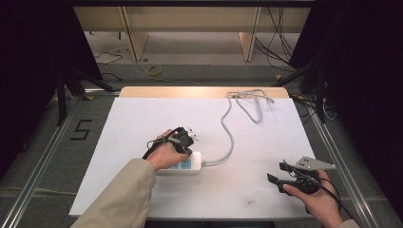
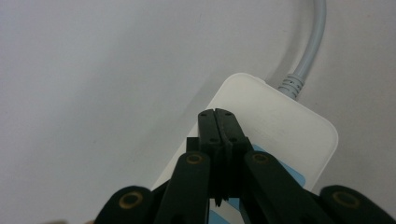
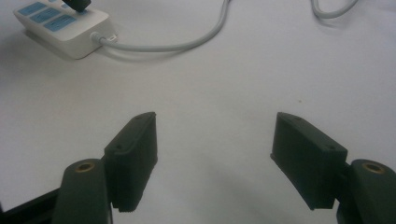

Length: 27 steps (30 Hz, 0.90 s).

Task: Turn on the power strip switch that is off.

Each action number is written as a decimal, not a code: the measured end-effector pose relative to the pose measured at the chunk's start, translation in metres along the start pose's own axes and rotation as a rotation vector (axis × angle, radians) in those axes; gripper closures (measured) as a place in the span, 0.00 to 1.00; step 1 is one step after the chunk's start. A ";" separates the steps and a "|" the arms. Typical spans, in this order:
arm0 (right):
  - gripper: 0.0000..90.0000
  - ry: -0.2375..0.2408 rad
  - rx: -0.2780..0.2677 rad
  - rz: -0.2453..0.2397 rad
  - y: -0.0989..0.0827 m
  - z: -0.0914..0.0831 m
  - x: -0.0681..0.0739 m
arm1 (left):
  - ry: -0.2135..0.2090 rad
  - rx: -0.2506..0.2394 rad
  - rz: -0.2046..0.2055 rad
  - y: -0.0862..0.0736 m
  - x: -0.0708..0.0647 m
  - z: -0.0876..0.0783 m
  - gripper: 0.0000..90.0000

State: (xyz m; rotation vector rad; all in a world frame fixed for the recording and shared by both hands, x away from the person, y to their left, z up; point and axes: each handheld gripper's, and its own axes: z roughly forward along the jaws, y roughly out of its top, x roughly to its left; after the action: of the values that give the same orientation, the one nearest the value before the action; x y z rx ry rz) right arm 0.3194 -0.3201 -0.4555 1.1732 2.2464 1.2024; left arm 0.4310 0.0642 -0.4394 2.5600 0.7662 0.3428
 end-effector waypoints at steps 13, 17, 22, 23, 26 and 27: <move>0.35 0.005 0.002 0.002 0.000 0.000 0.001 | 0.001 0.011 -0.007 0.001 0.000 0.001 1.00; 0.35 0.005 0.004 0.001 0.000 0.000 0.001 | 0.009 0.015 -0.005 0.001 -0.001 0.001 1.00; 0.35 0.007 0.004 0.000 0.000 0.000 0.001 | 0.014 0.024 -0.005 0.002 -0.002 0.001 1.00; 0.35 0.007 0.004 -0.001 0.000 0.000 0.001 | 0.015 0.026 -0.007 0.002 -0.002 0.001 1.00; 0.35 0.008 0.004 -0.001 0.000 0.000 0.001 | 0.014 0.027 -0.009 0.002 -0.002 0.002 1.00; 0.35 0.008 0.004 -0.001 0.000 0.000 0.001 | 0.015 0.026 -0.009 0.002 -0.002 0.002 1.00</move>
State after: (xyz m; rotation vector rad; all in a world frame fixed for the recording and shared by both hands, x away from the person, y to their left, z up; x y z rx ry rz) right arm 0.3186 -0.3188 -0.4553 1.1704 2.2563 1.2043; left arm 0.4308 0.0605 -0.4401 2.5801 0.7928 0.3514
